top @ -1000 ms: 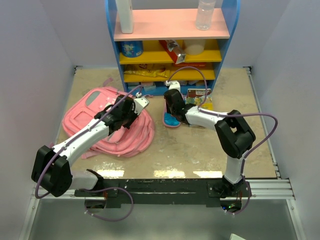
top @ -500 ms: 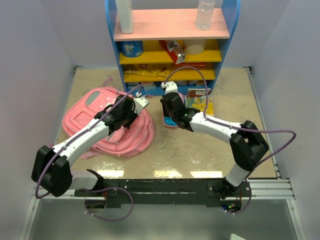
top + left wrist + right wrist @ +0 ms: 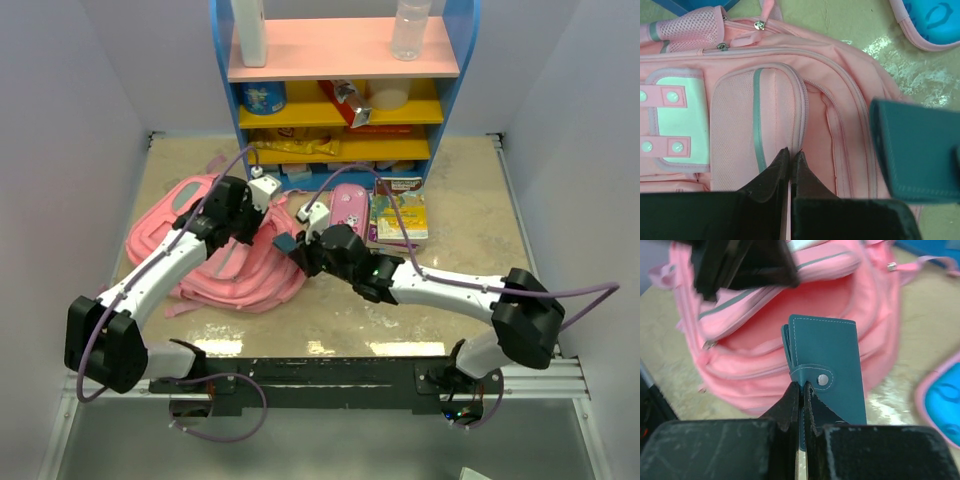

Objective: Pack the student bag
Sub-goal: Place the personal item in the student bag.

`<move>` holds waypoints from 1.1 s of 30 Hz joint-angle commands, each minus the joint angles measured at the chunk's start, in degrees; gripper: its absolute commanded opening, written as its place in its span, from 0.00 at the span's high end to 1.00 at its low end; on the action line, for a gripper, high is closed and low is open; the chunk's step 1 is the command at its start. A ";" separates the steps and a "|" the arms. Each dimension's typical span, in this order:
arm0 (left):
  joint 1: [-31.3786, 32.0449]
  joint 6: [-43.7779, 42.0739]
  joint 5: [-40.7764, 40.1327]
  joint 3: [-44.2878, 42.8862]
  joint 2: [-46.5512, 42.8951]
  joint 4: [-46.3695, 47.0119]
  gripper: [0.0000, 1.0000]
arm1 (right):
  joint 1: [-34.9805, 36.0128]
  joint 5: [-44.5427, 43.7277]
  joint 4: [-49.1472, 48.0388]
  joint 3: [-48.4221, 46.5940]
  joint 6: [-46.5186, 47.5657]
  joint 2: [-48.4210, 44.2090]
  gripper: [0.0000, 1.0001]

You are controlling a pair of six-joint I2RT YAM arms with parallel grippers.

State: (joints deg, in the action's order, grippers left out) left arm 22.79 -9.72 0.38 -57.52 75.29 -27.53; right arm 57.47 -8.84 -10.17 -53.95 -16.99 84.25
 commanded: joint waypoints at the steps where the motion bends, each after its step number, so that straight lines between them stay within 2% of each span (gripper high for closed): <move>1: -4.15 1.54 5.06 -5.32 -2.42 5.47 1.00 | 2.99 2.78 -8.00 0.60 2.49 1.97 1.00; 10: -4.33 0.84 9.63 -4.97 -3.13 3.01 1.00 | 7.12 -0.91 -11.01 -2.99 8.02 7.50 1.00; 20: -4.50 0.40 14.20 -5.50 -2.87 0.90 1.00 | 15.21 -13.56 -8.81 -7.83 29.01 16.82 1.00; 27: -4.50 0.05 16.67 -6.29 -2.51 -0.68 1.00 | 15.39 -15.68 -11.70 -8.72 39.92 20.08 1.00; 30: -4.50 -0.30 17.72 -6.29 -2.69 -1.12 1.00 | 15.39 -12.97 -20.37 -4.60 46.25 18.85 1.00; 33: -4.50 -0.22 19.30 -6.29 -2.51 -1.65 1.00 | 15.12 -10.94 -23.04 -5.36 49.59 19.72 1.00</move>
State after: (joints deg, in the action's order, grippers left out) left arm 18.37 -9.21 14.00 -59.90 74.72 -32.51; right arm 72.93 -21.58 -24.58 -59.16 24.25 103.90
